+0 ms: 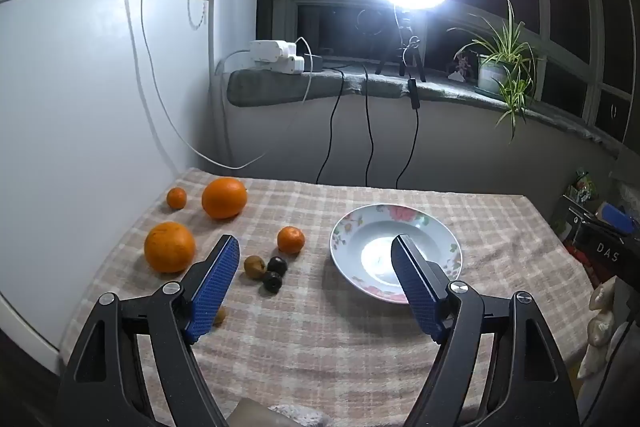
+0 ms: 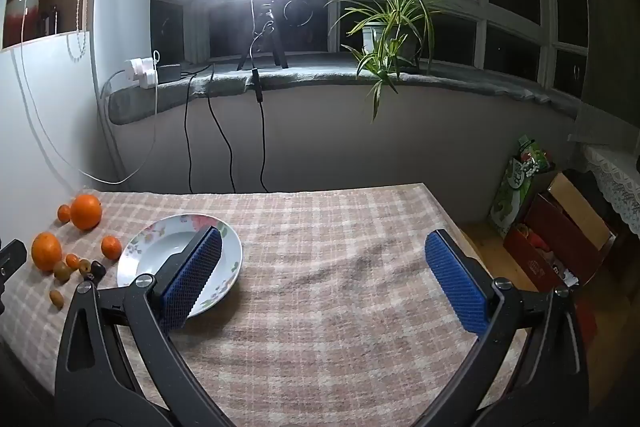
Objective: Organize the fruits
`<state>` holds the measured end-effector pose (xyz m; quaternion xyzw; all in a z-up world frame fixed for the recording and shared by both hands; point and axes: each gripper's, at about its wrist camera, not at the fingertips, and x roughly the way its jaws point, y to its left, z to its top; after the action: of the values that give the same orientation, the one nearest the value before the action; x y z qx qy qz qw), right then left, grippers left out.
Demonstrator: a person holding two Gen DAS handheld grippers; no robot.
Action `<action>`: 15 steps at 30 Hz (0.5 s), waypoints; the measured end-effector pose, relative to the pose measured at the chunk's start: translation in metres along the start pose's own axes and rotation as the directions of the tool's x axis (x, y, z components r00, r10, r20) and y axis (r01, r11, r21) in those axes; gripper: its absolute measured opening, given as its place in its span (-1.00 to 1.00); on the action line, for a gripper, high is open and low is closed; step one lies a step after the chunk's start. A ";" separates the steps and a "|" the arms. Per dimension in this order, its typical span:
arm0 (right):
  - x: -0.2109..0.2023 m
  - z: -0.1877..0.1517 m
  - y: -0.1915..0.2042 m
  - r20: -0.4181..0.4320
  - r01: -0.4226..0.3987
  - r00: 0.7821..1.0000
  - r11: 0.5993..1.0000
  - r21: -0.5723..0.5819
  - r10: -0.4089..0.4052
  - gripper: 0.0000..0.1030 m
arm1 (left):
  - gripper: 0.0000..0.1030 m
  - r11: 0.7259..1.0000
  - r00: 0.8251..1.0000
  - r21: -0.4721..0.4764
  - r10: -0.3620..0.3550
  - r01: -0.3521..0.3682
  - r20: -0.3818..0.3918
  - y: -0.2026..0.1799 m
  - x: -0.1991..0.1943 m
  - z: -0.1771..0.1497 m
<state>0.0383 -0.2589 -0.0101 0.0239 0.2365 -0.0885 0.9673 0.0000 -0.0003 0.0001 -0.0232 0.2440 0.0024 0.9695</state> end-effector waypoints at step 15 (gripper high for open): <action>0.001 0.000 0.004 -0.013 0.004 1.000 1.000 -0.012 -0.005 1.00 | 0.52 1.000 1.000 -0.020 0.006 -0.006 -0.008 0.006 0.000 -0.001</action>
<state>0.0404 -0.2549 -0.0104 0.0180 0.2434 -0.0890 0.9657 -0.0006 0.0054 -0.0014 -0.0321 0.2480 0.0077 0.9682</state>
